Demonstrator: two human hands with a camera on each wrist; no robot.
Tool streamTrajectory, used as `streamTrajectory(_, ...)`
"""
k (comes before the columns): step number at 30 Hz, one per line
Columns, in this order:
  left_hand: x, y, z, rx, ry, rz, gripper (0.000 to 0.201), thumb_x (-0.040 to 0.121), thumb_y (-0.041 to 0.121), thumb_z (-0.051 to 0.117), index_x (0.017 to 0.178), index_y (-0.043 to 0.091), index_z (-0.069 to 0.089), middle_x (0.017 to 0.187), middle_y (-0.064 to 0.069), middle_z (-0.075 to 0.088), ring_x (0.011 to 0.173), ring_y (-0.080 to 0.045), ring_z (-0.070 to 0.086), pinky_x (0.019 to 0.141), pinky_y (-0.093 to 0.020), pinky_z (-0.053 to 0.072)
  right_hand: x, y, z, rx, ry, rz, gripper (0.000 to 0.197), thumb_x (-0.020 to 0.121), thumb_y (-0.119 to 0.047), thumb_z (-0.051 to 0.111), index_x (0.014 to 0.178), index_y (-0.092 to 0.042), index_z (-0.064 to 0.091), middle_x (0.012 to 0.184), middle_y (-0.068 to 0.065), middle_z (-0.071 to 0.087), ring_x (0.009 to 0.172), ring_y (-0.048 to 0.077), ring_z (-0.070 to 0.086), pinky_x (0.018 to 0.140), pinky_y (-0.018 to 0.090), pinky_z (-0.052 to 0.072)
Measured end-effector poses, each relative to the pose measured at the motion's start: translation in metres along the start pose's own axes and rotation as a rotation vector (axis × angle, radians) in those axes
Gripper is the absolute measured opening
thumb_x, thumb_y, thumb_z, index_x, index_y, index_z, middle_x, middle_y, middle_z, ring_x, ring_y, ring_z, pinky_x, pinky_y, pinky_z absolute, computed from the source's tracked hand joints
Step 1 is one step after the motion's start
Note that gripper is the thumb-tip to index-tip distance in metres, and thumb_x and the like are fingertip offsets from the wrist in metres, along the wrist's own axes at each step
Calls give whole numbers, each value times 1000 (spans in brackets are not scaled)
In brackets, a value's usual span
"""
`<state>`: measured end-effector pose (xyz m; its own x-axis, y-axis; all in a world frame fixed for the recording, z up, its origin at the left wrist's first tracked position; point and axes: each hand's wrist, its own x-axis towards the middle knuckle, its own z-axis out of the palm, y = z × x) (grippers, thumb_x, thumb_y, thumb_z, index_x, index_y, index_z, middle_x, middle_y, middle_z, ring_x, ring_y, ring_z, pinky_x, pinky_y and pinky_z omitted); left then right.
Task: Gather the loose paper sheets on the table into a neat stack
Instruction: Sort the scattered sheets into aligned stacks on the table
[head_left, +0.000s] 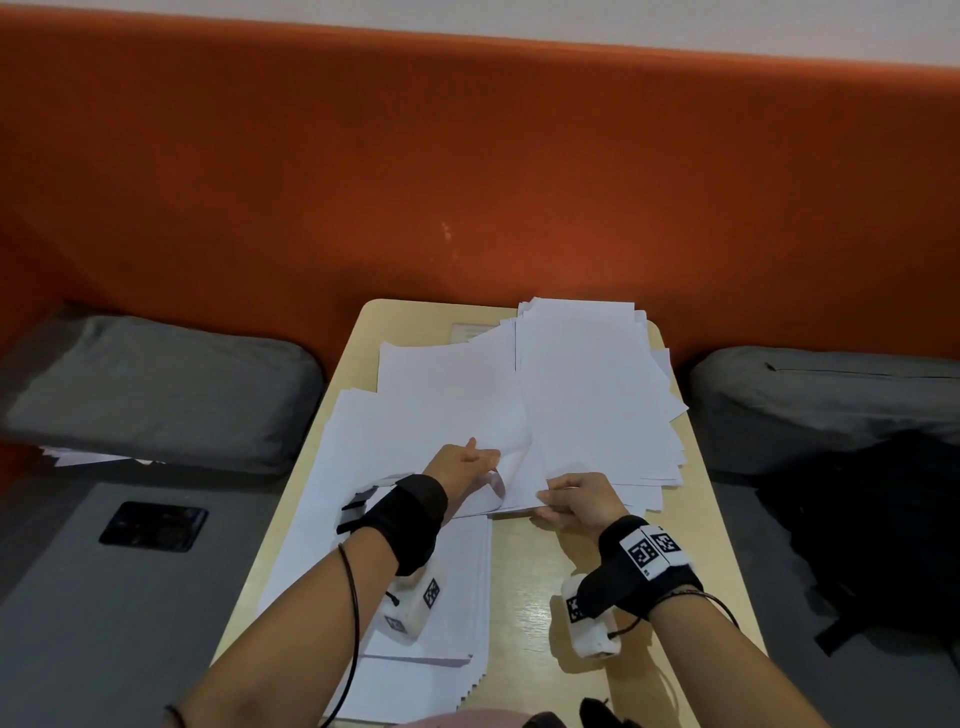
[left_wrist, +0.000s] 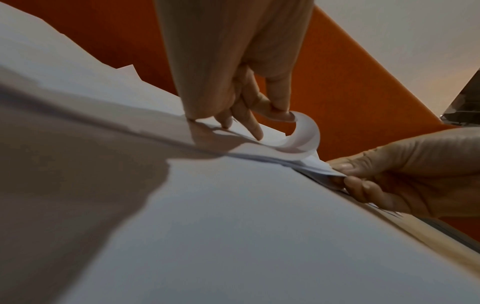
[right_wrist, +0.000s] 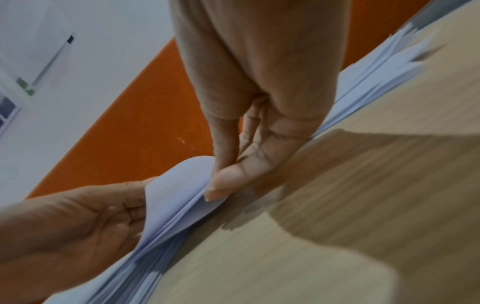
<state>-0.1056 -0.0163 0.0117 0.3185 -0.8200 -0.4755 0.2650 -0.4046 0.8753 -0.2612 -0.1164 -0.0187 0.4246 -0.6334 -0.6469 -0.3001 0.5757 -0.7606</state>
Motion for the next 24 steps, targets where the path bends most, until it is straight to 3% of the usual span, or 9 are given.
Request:
streamTrajectory(3, 0, -1, 0, -1, 2, 2, 35, 93, 8, 50, 65, -7, 67, 147, -11, 38, 143, -8, 15, 104, -26, 34, -4, 0, 0, 13, 9, -51, 11, 81, 15, 60, 87, 7, 59, 71, 23, 59, 43, 21, 60, 47, 26, 54)
streamTrajectory(6, 2, -2, 0, 0, 8, 7, 41, 93, 8, 51, 56, -1, 68, 145, -10, 41, 143, -9, 15, 101, -26, 35, -4, 0, -3, -19, 18, -119, 12, 78, 15, 62, 87, 7, 60, 62, 18, 59, 43, 22, 57, 52, 34, 57)
streamTrajectory(11, -3, 2, 3, 40, 6, 11, 45, 94, 9, 49, 53, 3, 66, 145, -9, 41, 143, -8, 15, 109, -29, 29, 1, -5, -4, -260, 56, -238, 14, 81, 2, 67, 77, -12, 68, 70, 5, 64, 60, 19, 61, 56, 26, 53)
streamTrajectory(14, -3, 2, 3, 64, 1, 17, 40, 95, 9, 49, 58, 0, 64, 144, -8, 43, 143, -7, 15, 100, -23, 29, 4, -8, -1, -345, 16, -262, 20, 91, -2, 53, 86, -15, 67, 75, 2, 60, 63, 17, 54, 49, 19, 43)
streamTrajectory(15, -3, 1, 2, 45, 0, 14, 40, 94, 8, 50, 58, -1, 64, 144, -9, 43, 143, -8, 16, 98, -24, 30, 4, -10, 0, -420, 3, -302, 23, 93, -1, 49, 91, -15, 67, 82, 2, 60, 68, 17, 54, 54, 18, 44)
streamTrajectory(17, 0, -1, 2, 20, 7, 8, 39, 94, 8, 51, 59, -3, 65, 144, -10, 42, 143, -8, 16, 97, -24, 33, 3, -12, 2, -599, -11, -424, 31, 93, 3, 44, 102, -12, 69, 105, 0, 54, 92, 15, 54, 77, 18, 45)
streamTrajectory(19, 1, -1, 1, 23, 29, 4, 31, 94, 8, 51, 74, -11, 66, 146, -10, 39, 143, -9, 17, 96, -20, 33, 1, -15, 7, -685, -36, -511, 34, 95, 5, 41, 109, -10, 69, 125, -6, 37, 113, 8, 42, 94, 13, 33)
streamTrajectory(21, 1, 0, 1, 51, 34, 7, 29, 95, 9, 50, 89, -16, 64, 148, -9, 36, 143, -9, 18, 95, -16, 31, 1, -19, 12, -749, -62, -574, 36, 95, 5, 41, 110, -11, 69, 136, -10, 31, 122, 6, 31, 98, 10, 25)
streamTrajectory(24, 3, -3, 0, 13, 17, 10, 30, 94, 8, 50, 73, -8, 65, 148, -12, 36, 144, -9, 13, 95, -21, 33, 5, -25, 19, -848, -128, -638, 36, 94, 4, 42, 112, -14, 69, 147, -2, 36, 134, 16, 33, 106, 22, 30)
